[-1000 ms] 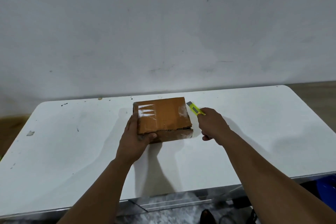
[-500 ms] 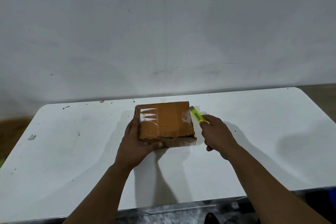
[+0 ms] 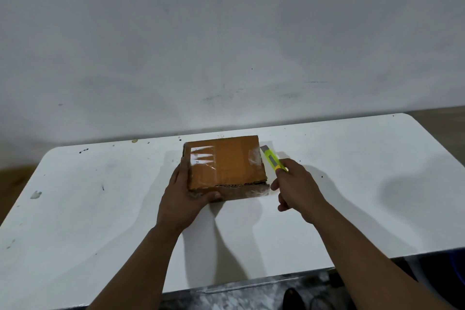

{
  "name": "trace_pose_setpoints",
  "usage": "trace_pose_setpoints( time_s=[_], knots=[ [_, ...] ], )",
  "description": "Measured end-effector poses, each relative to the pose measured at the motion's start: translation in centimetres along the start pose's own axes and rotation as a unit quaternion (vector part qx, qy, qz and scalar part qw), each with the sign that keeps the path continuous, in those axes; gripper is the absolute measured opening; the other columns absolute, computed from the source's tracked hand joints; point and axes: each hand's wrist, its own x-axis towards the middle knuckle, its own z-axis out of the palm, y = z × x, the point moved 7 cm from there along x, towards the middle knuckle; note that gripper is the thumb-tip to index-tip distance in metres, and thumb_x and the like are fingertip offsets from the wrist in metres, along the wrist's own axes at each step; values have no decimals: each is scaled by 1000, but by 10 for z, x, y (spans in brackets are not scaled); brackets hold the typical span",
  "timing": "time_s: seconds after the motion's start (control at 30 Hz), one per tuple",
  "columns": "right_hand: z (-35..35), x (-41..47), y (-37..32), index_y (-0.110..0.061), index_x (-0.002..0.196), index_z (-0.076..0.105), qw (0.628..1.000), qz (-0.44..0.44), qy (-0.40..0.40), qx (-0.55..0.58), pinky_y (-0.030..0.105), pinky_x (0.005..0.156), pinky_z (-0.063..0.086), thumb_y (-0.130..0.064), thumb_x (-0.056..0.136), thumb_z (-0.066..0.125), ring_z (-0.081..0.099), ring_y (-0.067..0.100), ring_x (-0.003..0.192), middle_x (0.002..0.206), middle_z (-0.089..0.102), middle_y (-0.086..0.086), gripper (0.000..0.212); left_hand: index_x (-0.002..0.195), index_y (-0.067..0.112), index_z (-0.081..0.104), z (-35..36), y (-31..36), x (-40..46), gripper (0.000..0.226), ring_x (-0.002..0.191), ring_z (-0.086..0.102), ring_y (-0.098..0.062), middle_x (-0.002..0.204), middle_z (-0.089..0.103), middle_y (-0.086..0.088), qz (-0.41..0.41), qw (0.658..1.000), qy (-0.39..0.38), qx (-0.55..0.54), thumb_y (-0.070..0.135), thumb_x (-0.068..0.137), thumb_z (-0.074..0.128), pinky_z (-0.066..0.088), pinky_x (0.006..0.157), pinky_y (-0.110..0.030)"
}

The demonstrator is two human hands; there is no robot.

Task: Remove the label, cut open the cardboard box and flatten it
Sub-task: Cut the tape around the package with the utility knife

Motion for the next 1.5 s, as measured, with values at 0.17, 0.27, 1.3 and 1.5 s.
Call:
trace_pose_setpoints(
  time_s=[0.17, 0.27, 1.3, 1.5],
  knots=[
    [-1, -3, 2, -22, 115, 56, 999, -10, -8, -42, 29, 48, 49, -18, 96, 37, 54, 24, 56, 91, 67, 10, 28, 151, 61, -2, 0, -2, 2, 128, 138, 44, -14, 155, 39, 15, 2, 1000, -12, 6, 60, 60, 88, 46, 103, -40],
    [-3, -4, 1, -14, 104, 57, 997, -17, -3, -69, 30, 48, 45, -18, 94, 35, 50, 25, 52, 86, 62, 15, 24, 150, 63, -4, -1, 1, 2, 129, 137, 45, -14, 154, 40, 15, 11, 1000, -9, 3, 56, 61, 89, 46, 100, -40],
    [-5, -27, -9, -8, 98, 51, 977, -34, -39, -209, 28, 46, 37, -10, 90, 32, 41, 27, 50, 74, 49, 9, 21, 151, 62, 0, 1, 0, 2, 124, 137, 46, -10, 154, 39, 24, 22, 1000, 4, 1, 55, 64, 88, 47, 104, -42],
    [0, -32, -9, -8, 103, 51, 973, -29, -44, -226, 23, 42, 35, -10, 92, 34, 41, 24, 51, 81, 52, 11, 20, 150, 63, -1, 1, -2, 2, 124, 138, 46, -11, 154, 39, 22, 22, 1000, -3, 4, 55, 64, 88, 47, 104, -42]
  ],
)
